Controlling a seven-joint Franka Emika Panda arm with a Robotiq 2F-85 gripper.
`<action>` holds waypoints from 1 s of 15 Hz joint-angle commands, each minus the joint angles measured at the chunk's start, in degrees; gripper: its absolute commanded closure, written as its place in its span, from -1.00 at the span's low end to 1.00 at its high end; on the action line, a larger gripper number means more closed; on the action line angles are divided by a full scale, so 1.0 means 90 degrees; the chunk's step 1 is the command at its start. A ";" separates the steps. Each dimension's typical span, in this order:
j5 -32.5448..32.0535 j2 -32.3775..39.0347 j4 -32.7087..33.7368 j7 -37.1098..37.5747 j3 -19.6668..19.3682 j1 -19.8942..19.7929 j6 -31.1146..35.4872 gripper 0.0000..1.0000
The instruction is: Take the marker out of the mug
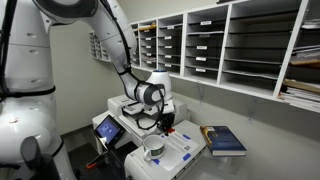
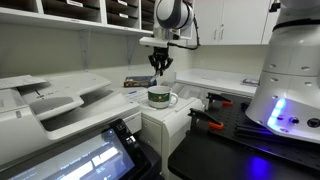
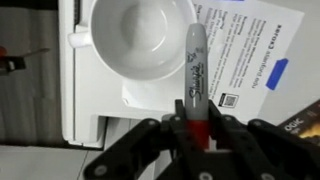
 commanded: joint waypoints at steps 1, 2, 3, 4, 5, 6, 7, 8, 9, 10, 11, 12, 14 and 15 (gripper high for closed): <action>0.0372 0.0173 0.0312 0.0821 -0.0735 0.0666 -0.0098 0.87; 0.0307 0.0346 0.0420 0.1024 -0.0888 0.0790 0.0017 0.87; 0.0230 0.0558 0.0544 0.1271 -0.1043 0.0927 0.0078 0.87; 0.0191 0.0780 0.0680 0.1432 -0.1180 0.1061 0.0160 0.87; 0.0386 0.1030 0.0851 0.1354 -0.1189 0.1134 0.0121 0.87; 0.0495 0.1300 0.1042 0.1355 -0.1237 0.1232 0.0084 0.87; 0.0547 0.1603 0.1289 0.1440 -0.1318 0.1369 0.0070 0.87; 0.0708 0.1858 0.1521 0.1456 -0.1362 0.1464 -0.0005 0.87; 0.0847 0.2105 0.1767 0.1434 -0.1403 0.1564 -0.0039 0.87; 0.1016 0.2317 0.1990 0.1378 -0.1400 0.1610 -0.0079 0.87; 0.1105 0.2521 0.2221 0.1377 -0.1474 0.1713 -0.0067 0.87; 0.1245 0.2673 0.2409 0.1299 -0.1461 0.1728 -0.0111 0.87; 0.1430 0.2971 0.2746 0.1228 -0.1474 0.1780 -0.0195 0.87; 0.1506 0.3069 0.2855 0.1191 -0.1468 0.1787 -0.0205 0.87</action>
